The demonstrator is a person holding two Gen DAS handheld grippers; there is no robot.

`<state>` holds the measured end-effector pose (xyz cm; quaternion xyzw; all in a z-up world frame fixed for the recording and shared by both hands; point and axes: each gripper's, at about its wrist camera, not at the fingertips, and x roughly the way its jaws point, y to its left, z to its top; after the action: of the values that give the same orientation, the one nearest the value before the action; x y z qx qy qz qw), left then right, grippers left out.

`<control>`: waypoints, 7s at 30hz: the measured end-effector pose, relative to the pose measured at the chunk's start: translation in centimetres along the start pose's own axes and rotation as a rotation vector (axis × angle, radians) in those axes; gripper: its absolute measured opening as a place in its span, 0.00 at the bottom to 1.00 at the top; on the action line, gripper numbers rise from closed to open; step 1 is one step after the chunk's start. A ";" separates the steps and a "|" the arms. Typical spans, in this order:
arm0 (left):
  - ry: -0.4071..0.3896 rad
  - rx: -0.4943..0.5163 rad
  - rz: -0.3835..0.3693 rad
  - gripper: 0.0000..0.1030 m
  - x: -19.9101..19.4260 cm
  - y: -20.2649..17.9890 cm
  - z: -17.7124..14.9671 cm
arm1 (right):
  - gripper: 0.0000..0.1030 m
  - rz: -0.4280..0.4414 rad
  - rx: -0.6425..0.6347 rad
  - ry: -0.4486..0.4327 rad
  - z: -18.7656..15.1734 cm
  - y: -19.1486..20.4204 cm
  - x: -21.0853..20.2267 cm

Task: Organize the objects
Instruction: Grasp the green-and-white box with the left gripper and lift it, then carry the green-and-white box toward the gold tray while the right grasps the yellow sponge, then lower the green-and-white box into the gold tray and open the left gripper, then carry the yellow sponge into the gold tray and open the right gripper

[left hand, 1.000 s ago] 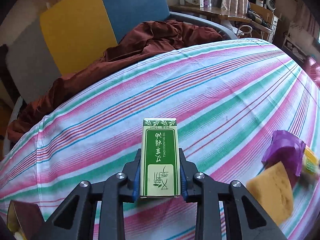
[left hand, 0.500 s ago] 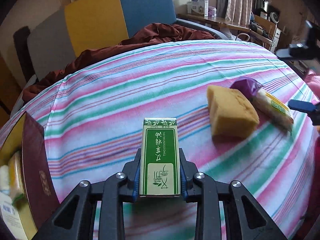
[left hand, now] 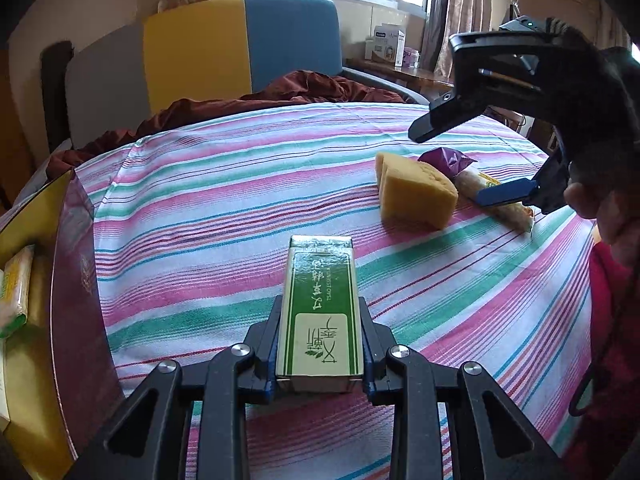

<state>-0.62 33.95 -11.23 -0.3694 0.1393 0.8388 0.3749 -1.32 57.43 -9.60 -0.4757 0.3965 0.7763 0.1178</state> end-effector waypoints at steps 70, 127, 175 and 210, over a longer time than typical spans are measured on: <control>-0.126 0.027 0.112 0.30 -8.9 0.4 1.0 | 0.54 -0.166 -0.353 0.052 -1.4 4.0 2.7; 0.113 -0.495 0.237 0.32 -10.8 20.5 -7.3 | 0.53 -0.311 -0.544 0.031 -3.7 7.4 4.0; -0.116 -0.402 0.482 0.49 -20.6 21.5 -8.8 | 0.52 0.016 -0.801 -0.004 -14.5 25.5 2.1; -0.137 -0.424 0.542 0.64 -22.9 22.4 -9.9 | 0.68 0.121 -0.827 0.054 -19.6 29.8 5.6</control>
<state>-1.70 1.60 -2.43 -0.3315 0.0294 0.9410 0.0618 -8.26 22.51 -3.82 -0.4789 0.0817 0.8628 -0.1396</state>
